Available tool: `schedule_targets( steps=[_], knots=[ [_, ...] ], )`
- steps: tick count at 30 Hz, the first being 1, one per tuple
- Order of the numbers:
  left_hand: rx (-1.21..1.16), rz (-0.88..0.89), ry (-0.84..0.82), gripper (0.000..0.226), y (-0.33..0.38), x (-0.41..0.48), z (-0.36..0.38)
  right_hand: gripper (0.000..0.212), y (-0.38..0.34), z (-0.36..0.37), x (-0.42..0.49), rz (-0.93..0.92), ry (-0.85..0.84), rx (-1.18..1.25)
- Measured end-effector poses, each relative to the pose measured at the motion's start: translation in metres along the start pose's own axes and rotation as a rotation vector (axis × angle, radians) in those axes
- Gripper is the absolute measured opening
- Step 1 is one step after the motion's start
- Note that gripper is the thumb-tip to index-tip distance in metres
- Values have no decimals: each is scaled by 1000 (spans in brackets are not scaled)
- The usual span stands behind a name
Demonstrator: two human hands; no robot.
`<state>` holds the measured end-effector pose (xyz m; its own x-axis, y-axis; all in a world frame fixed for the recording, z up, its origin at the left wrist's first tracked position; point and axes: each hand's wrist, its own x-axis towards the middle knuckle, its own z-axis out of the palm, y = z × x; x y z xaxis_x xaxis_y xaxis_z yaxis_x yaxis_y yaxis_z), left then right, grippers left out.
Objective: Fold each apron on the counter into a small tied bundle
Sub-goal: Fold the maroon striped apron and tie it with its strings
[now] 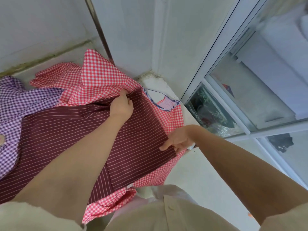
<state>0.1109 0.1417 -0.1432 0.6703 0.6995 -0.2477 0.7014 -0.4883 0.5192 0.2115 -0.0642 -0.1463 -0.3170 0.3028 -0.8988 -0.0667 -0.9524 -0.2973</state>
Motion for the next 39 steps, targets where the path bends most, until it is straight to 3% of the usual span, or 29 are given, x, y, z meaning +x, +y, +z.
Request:
schedule_targets(
  steps=[4,6,8,10,12,14,17,21,24,27,29,32,34,36,39],
  knots=[
    [-54,28,-230,70,3,-12,10,56,18,9,0,16,87,8],
    [-55,68,-258,73,3,-19,13,53,18,10,-4,-1,210,-18],
    [-45,142,-173,62,-3,-28,12,44,10,13,-10,3,334,-107],
    [-45,202,-17,43,-12,-39,7,27,-4,16,-13,-52,636,-325],
    [-45,221,148,29,-25,-54,-2,19,-23,22,-7,-261,1037,-548],
    [-5,203,283,25,-44,-73,-13,26,-47,38,5,-567,1179,-627],
    [70,100,434,24,-80,-105,-31,39,-81,77,26,-882,965,-790],
    [141,-241,533,29,-141,-161,-53,53,-108,127,64,-969,610,-1035],
    [144,-448,474,39,-183,-200,-61,64,-119,140,91,-869,650,-1084],
    [137,-657,252,50,-220,-227,-63,71,-129,139,112,-563,743,-1089],
    [119,-688,180,51,-237,-236,-63,76,-134,142,115,-464,853,-1149],
    [152,-639,320,40,-257,-243,-72,71,-143,170,121,-708,1095,-1207],
    [197,-673,457,36,-273,-247,-80,64,-150,201,128,-939,1119,-1238],
    [222,-754,551,43,-289,-252,-91,63,-157,236,138,-1058,1034,-1310],
    [84,-941,573,62,-318,-264,-114,71,-164,282,164,-926,801,-1470]
  ],
)
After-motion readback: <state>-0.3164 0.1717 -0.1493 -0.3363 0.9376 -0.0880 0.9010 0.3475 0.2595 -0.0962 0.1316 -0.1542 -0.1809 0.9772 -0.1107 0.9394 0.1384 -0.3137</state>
